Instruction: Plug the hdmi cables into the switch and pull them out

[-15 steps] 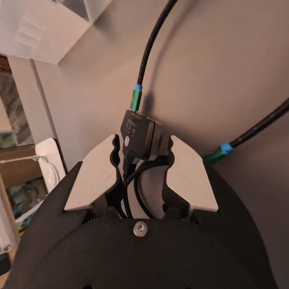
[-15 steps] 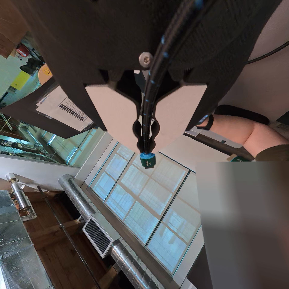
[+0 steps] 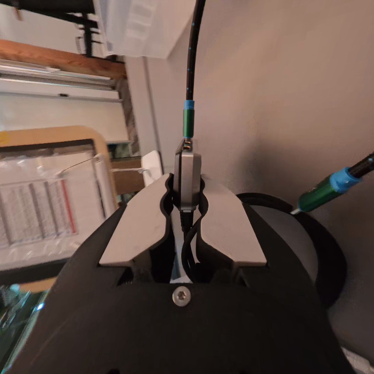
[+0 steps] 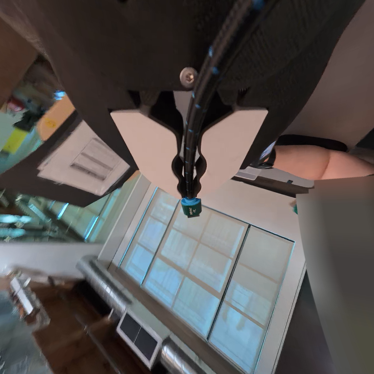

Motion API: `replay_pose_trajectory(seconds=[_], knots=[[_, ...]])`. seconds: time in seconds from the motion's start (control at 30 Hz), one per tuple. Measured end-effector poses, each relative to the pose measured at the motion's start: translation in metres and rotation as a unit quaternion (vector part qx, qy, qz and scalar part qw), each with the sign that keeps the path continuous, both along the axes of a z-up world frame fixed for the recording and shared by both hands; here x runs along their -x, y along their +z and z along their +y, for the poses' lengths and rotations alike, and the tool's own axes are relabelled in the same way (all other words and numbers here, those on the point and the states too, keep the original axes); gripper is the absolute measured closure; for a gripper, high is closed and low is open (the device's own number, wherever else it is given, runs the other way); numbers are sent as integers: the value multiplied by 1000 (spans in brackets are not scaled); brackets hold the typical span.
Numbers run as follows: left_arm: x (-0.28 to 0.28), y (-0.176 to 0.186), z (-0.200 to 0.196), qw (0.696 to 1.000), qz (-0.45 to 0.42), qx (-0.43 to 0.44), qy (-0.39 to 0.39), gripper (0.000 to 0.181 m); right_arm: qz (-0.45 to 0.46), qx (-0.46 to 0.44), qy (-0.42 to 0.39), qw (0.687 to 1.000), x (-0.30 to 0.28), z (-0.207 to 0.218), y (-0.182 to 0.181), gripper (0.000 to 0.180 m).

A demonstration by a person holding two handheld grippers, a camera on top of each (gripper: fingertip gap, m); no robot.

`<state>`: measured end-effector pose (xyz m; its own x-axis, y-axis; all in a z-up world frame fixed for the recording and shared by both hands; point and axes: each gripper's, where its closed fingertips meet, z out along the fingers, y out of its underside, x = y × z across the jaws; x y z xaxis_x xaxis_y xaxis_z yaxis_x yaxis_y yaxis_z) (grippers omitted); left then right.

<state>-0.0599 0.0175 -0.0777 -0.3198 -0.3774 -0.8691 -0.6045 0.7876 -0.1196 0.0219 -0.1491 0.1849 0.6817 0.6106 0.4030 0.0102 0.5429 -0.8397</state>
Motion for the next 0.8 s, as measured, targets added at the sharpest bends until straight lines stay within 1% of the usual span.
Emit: replay_pose_trajectory(seconds=[0.07, 0.2, 0.27, 0.33, 0.4, 0.5, 0.57, 0.63, 0.8], knots=[[4, 32, 8, 998, -58, -21, 14, 160, -5, 20, 31, 999, 17, 8, -4, 172], [21, 96, 14, 985, -163, -62, 13, 159, -35, 69, 76, 994, 57, 25, -19, 172], [33, 122, 16, 974, -206, -91, 14, 160, -62, 105, 70, 990, 74, 39, -32, 172], [43, 141, 18, 965, -233, -117, 16, 159, -92, 131, 45, 986, 86, 51, -43, 172], [51, 153, 20, 959, -248, -136, 24, 160, -112, 140, 14, 984, 95, 55, -44, 172], [58, 161, 23, 956, -251, -151, 34, 160, -135, 141, -36, 980, 107, 51, -37, 172], [61, 165, 24, 954, -254, -153, 40, 160, -121, 149, -68, 979, 111, 53, -32, 172], [62, 168, 24, 953, -258, -155, 42, 160, -98, 169, -52, 979, 124, 57, -32, 172], [64, 171, 20, 949, -257, -176, 38, 160, -53, 224, -92, 969, 125, 98, -58, 172]])
